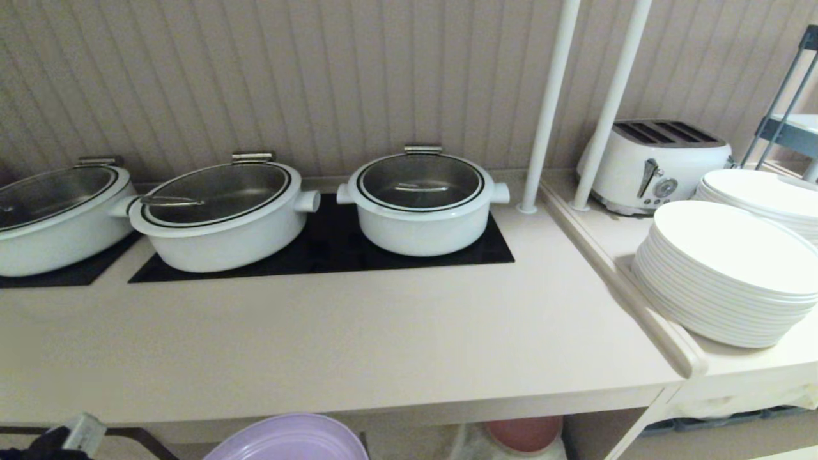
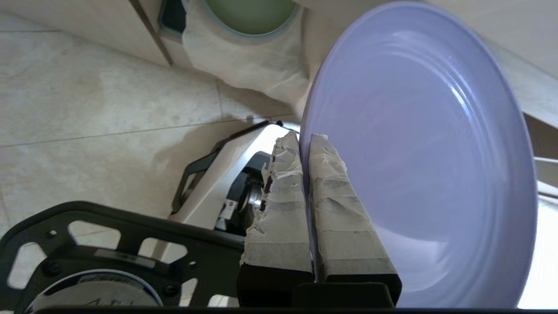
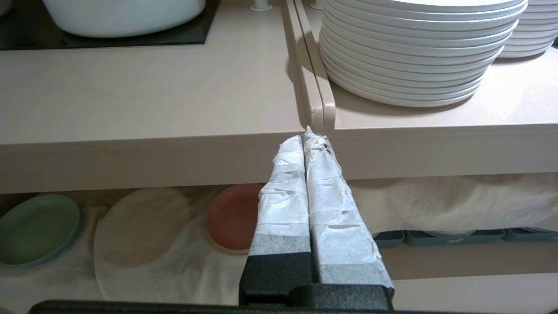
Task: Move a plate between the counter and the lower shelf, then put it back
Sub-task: Put the plate
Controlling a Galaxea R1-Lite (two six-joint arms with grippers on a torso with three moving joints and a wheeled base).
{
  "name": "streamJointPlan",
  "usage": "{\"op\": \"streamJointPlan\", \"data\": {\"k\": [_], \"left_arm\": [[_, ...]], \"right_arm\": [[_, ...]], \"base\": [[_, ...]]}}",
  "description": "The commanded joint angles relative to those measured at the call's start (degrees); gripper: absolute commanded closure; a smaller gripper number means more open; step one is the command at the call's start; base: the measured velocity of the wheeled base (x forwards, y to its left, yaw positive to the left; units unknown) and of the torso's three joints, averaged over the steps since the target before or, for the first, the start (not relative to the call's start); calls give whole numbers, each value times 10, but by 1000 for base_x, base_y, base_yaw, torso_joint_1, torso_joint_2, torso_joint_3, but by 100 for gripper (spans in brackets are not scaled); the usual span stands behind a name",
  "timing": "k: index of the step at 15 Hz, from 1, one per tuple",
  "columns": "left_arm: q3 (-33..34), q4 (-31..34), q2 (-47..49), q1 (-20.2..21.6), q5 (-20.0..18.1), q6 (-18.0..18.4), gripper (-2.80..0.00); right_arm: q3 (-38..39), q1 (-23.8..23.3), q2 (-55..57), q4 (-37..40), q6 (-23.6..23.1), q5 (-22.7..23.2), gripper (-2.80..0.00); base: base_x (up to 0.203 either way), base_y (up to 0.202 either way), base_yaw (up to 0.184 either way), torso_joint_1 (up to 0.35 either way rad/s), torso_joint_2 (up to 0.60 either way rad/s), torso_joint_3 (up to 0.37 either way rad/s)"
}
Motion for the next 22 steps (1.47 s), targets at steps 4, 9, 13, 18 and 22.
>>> {"op": "streamJointPlan", "data": {"k": [4, 9, 13, 18, 22], "left_arm": [[-2, 36, -18, -6, 1, -4, 0], [-3, 60, -25, -23, -3, -5, 0], [-24, 61, -25, -26, -3, -5, 0], [-41, 61, -25, -25, -3, -13, 0], [-48, 54, -24, -20, 0, -22, 0]], "right_arm": [[0, 0, 1, 0, 0, 0, 0], [0, 0, 1, 0, 0, 0, 0], [0, 0, 1, 0, 0, 0, 0], [0, 0, 1, 0, 0, 0, 0], [0, 0, 1, 0, 1, 0, 0]], "base": [[0, 0, 0, 0, 0, 0], [0, 0, 0, 0, 0, 0], [0, 0, 0, 0, 0, 0], [0, 0, 0, 0, 0, 0], [0, 0, 0, 0, 0, 0]]}}
